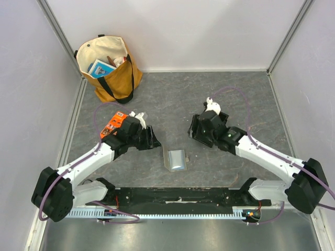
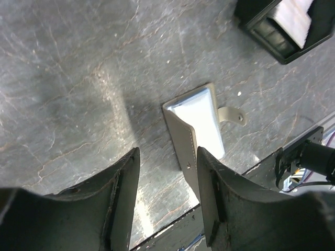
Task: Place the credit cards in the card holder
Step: Move the storage box to the center of the board.
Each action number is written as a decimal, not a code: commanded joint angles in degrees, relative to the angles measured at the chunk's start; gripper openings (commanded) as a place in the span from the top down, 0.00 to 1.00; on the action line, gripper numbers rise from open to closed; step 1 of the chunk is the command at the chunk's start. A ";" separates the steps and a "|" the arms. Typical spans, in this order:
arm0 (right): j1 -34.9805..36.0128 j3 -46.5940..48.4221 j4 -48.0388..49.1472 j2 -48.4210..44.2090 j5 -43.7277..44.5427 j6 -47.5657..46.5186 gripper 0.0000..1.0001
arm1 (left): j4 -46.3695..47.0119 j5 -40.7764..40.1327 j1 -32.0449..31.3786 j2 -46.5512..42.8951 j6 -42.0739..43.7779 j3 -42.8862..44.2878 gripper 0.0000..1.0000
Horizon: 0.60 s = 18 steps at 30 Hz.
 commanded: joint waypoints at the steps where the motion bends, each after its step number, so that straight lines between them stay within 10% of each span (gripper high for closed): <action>1: -4.94 5.43 -2.72 2.98 1.94 -8.78 0.34 | -1.68 -1.22 -0.09 0.20 2.93 3.47 0.46; 18: -24.02 14.92 -1.84 17.22 -7.81 -31.90 0.30 | -0.36 4.85 -0.09 1.08 4.43 5.76 0.42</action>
